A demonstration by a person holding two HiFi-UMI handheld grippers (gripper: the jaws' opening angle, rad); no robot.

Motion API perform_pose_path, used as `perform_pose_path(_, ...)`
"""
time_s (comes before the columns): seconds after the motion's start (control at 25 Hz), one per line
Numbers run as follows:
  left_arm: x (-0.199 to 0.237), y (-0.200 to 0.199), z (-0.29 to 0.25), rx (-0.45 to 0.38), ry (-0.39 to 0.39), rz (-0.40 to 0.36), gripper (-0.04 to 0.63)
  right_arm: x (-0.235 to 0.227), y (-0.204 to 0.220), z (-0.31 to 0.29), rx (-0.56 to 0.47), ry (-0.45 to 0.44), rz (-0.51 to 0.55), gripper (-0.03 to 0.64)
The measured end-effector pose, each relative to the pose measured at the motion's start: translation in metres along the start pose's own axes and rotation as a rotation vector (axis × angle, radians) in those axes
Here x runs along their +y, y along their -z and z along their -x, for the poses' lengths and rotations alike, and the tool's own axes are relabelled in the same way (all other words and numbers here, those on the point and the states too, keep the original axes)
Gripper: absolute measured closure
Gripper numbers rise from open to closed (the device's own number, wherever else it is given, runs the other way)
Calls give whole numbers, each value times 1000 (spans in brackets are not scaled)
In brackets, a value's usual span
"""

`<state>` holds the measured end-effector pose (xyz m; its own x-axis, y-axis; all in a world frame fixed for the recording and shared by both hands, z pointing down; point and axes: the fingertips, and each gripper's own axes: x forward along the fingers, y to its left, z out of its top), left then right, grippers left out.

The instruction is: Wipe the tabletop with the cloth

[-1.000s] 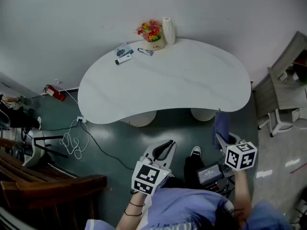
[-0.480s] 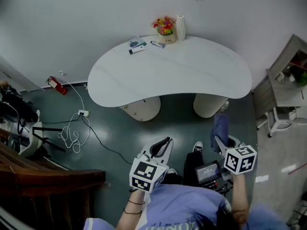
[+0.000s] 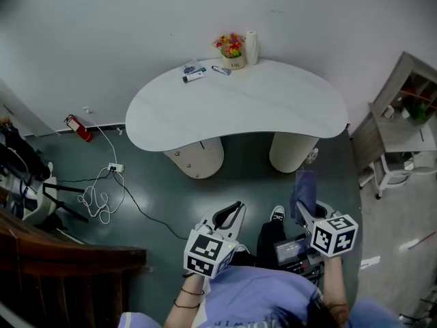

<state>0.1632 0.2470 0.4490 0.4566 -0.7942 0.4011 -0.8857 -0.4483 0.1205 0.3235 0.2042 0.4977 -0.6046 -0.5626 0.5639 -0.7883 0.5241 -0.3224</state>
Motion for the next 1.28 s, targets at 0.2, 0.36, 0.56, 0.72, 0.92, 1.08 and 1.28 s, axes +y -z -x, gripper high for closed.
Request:
perform_pose_path(0.2, -12, 1, 9, -7, 6, -13, 575, 7, 6, 10, -8, -4, 14, 546)
perform_pose_path(0.36, -16, 0, 16, -22, -7, -13, 575, 11, 8, 16, -12, -17, 29, 546)
perform_pose_path(0.56, -21, 2, 21, -32, -4, 6, 575, 20, 7, 19, -19, -37, 56, 546)
perform_pose_path(0.72, -27, 6, 23, -25, 4, 3, 575, 25, 11, 20, -15, -44, 63, 546)
perform_pose_path(0.92, -30, 10, 24, -20, 8, -2, 575, 28, 16, 22, -11, -48, 72, 546)
perform_pose_path(1.08, -29, 13, 27, -17, 2, 1, 575, 31, 18, 22, -2, -51, 86, 546)
perform_pose_path(1.28, -27, 11, 27, -28, -3, 11, 575, 35, 14, 22, -2, -57, 105, 546)
